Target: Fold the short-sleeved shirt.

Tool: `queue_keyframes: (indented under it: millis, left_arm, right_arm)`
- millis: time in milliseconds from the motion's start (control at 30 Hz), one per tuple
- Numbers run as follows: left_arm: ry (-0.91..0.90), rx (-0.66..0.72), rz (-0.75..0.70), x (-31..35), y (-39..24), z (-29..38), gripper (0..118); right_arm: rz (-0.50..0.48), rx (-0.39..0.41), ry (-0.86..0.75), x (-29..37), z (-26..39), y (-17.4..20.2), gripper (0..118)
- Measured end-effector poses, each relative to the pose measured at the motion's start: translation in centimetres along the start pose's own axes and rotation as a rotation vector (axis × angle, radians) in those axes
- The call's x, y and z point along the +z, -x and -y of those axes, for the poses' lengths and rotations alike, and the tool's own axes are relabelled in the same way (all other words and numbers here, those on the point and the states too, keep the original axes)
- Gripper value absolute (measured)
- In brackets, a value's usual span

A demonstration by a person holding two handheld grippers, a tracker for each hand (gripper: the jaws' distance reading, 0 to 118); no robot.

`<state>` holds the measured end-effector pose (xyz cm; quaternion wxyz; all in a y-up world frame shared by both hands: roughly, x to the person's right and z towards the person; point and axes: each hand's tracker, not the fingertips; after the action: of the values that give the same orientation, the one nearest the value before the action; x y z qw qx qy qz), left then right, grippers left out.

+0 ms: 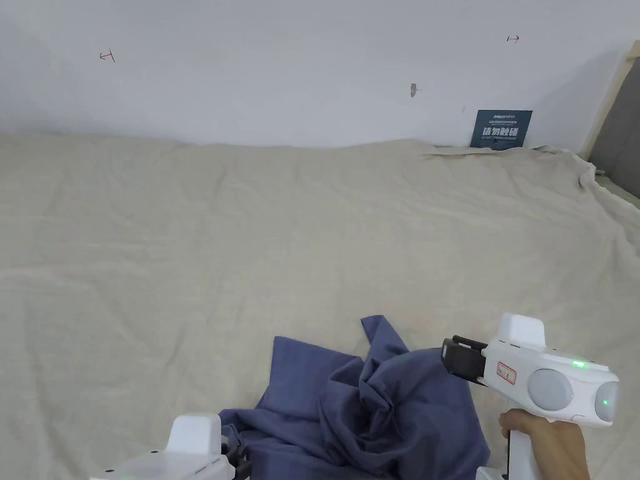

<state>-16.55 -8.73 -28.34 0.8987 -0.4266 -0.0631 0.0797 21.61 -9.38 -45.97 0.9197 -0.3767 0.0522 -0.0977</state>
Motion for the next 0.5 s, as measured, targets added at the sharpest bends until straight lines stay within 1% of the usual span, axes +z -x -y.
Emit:
queue_keyframes:
  millis: [100, 233, 267, 300, 333, 367, 400, 433, 500]
  left_arm:
    - [0.008, -0.003, 0.003, -0.2, 0.1, 0.0, 0]
    - [0.021, 0.009, 0.009, -0.5, 0.8, 0.0, 0]
    - [0.023, 0.013, 0.012, -0.6, 0.9, 0.0, 0]
    - [0.026, 0.016, 0.014, -0.6, 1.0, 0.1, 0]
    - [0.027, 0.018, 0.016, -0.6, 1.1, 0.1, 0]
    - [0.027, 0.019, 0.017, -0.6, 1.1, 0.1, 0]
    - [0.028, 0.018, 0.016, -0.7, 1.1, 0.1, 0]
    - [0.028, 0.017, 0.018, -0.7, 1.2, 0.1, 0]
    - [0.019, 0.021, 0.026, -0.5, 1.3, -0.1, 0]
  right_arm:
    - [-0.016, -0.07, 0.091, -3.5, -0.5, -1.0, 86]
    - [-0.035, -0.126, 0.188, -6.6, 0.0, -1.3, 85]
    - [-0.046, -0.135, 0.199, -6.8, 0.2, -1.3, 81]
    - [-0.043, -0.132, 0.193, -7.0, 0.4, -1.2, 64]
    - [-0.064, -0.119, 0.195, -7.1, 0.7, -1.3, 18]
    - [-0.072, -0.103, 0.196, -7.0, 0.8, -1.0, 4]
    - [-0.072, -0.085, 0.192, -6.7, 0.8, -0.5, 4]
    - [-0.075, -0.048, 0.173, -6.1, 0.7, -0.3, 4]
    - [-0.055, -0.013, 0.126, -4.7, 0.3, 0.1, 4]
